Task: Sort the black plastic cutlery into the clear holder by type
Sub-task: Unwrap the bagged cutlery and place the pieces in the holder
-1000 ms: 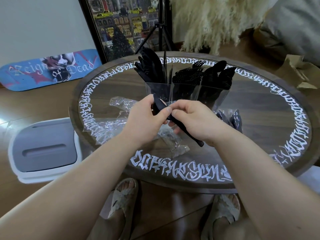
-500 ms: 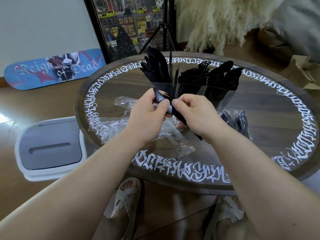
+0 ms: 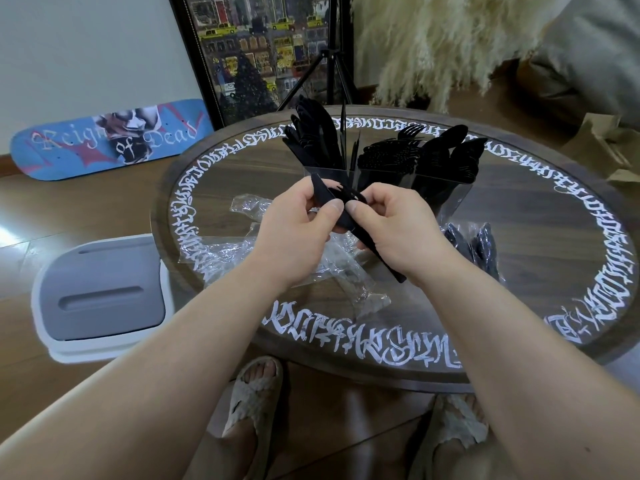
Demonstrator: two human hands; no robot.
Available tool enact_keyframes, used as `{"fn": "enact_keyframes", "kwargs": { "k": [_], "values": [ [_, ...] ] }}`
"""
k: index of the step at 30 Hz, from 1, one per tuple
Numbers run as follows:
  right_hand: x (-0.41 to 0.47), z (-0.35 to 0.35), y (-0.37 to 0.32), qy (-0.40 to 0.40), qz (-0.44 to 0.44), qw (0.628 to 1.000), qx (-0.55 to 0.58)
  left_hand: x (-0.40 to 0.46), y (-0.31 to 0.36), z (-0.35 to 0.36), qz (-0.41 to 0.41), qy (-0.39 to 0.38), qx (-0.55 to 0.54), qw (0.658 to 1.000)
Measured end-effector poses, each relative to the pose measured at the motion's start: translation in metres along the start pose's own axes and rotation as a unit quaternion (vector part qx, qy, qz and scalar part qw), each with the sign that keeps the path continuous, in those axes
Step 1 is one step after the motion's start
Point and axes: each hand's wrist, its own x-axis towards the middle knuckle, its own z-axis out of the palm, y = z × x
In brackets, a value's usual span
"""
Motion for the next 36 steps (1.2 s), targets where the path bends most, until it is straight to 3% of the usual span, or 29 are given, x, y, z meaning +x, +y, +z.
{"fn": "enact_keyframes", "kwargs": {
  "k": [6,14,18,22,30,32,34,36],
  "values": [
    [0.009,-0.005,0.004,0.057,0.019,0.998,0.016,0.002,0.009,-0.01,0.004,0.098,-0.019,0.995],
    [0.009,-0.02,-0.005,0.116,0.039,0.987,0.107,0.022,0.039,-0.048,0.146,0.266,0.037,0.952],
    [0.004,-0.026,-0.005,0.115,0.049,0.986,0.113,0.038,0.049,-0.043,0.155,0.244,0.076,0.954],
    [0.001,-0.031,-0.004,0.123,0.051,0.984,0.116,0.059,0.048,-0.033,0.162,0.208,0.194,0.945],
    [0.004,-0.038,0.0,0.138,0.036,0.989,0.023,0.079,0.019,-0.005,0.104,0.108,0.478,0.865],
    [0.005,-0.04,0.001,0.131,0.03,0.991,0.005,0.078,0.014,-0.001,0.084,0.095,0.501,0.856],
    [0.008,-0.039,0.003,0.125,0.027,0.992,0.012,0.072,0.014,0.001,0.082,0.109,0.472,0.871],
    [0.011,-0.038,0.005,0.132,0.027,0.99,0.037,0.061,0.017,0.002,0.16,0.133,0.423,0.882]
  ]
}}
